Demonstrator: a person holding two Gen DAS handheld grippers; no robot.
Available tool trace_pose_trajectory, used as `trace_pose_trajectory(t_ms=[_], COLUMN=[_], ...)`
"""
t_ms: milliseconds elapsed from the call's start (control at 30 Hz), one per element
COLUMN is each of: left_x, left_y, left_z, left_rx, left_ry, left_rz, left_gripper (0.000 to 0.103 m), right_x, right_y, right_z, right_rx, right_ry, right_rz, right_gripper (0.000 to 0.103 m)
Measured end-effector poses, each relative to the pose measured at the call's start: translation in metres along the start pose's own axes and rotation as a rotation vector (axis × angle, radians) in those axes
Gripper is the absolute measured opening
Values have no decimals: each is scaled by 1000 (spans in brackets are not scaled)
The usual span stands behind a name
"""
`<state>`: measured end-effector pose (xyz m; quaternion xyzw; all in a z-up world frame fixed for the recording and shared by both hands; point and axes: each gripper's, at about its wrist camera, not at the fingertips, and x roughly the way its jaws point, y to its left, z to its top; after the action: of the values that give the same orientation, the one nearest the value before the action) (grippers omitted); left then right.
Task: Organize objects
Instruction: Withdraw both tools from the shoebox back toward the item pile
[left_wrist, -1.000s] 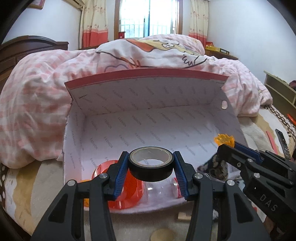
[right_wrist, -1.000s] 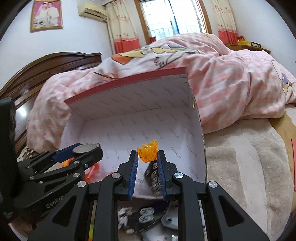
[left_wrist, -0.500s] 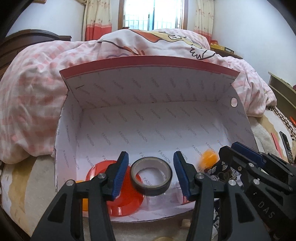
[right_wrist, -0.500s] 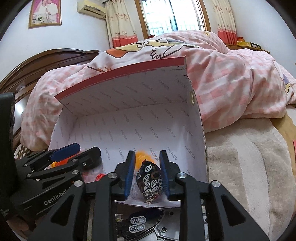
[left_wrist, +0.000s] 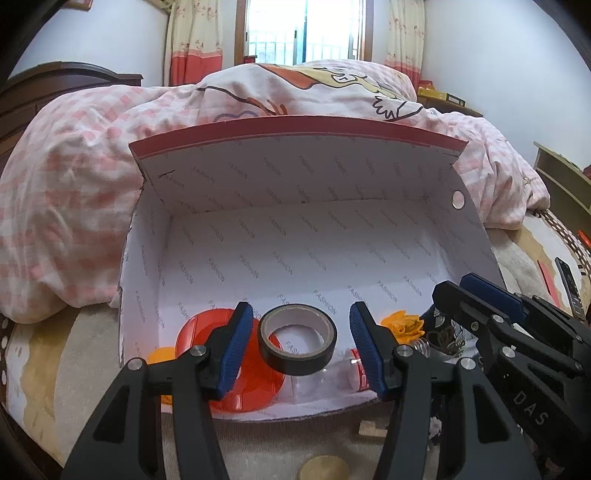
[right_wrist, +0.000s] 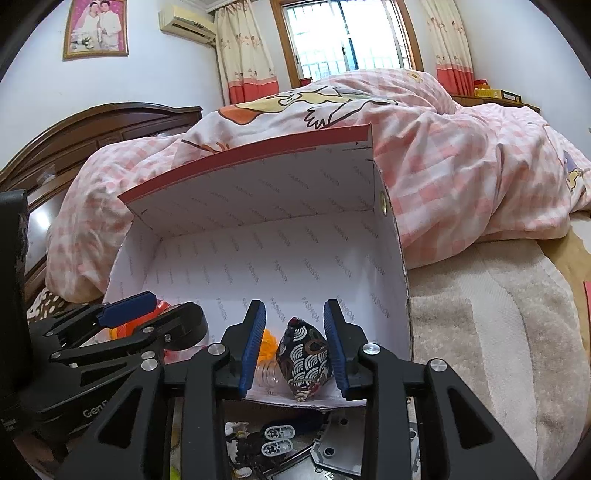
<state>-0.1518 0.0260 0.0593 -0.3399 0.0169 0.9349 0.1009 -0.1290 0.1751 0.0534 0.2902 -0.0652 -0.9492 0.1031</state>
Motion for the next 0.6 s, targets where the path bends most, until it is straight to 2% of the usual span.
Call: trace_pose_trajectory(t_ms=[167,233,267,600], left_x=[-6,-9,-11,-26], left_y=[2,3,3,5], left_z=[-3,-4,-5,-11], left_rx=[-4,-6,-6,-12], left_ry=[-2,-5,-6,-9], left_rz=[1,1,2,-1], left_gripper=[55,55,55,55], right_x=[-3,-5,-6,-22], right_y=[0,0,0,2], right_z=[-1,-2,-3,-6], right_rx=[4,7,8,17], right_ry=[-2,-4,-4,-12], right_rz=[2,-2,-2,21], right_gripper=[35,44,44,45])
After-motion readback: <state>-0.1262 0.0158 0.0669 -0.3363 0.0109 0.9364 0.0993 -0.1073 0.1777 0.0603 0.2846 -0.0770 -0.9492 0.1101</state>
